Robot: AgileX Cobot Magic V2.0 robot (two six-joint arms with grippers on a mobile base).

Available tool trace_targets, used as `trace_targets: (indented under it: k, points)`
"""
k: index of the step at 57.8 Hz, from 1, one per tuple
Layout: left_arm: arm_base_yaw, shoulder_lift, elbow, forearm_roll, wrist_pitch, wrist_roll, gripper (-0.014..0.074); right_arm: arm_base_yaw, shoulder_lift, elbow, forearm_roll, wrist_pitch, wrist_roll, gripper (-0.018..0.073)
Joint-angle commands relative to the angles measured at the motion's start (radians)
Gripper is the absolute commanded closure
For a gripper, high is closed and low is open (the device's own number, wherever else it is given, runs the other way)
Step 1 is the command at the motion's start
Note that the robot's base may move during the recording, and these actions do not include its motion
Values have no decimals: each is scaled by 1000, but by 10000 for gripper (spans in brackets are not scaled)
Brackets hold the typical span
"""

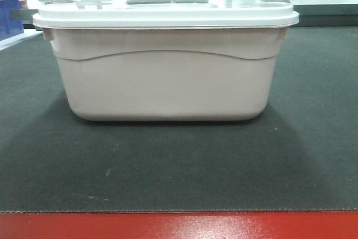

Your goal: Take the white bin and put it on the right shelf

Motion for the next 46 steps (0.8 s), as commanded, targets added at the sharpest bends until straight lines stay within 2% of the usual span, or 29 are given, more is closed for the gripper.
trace_targets:
  k: [1,39,46]
  points:
    - [0,-4,7,-2,-95,2,722,0,-18,-25,-10,-86,-9,489]
    - [0,-4,7,-4,-98,2,722,0,-19,-25,-10,-99,-9,489]
    - [0,-4,7,-50,-98,2,722,0,-19,-25,-10,-143,-9,489]
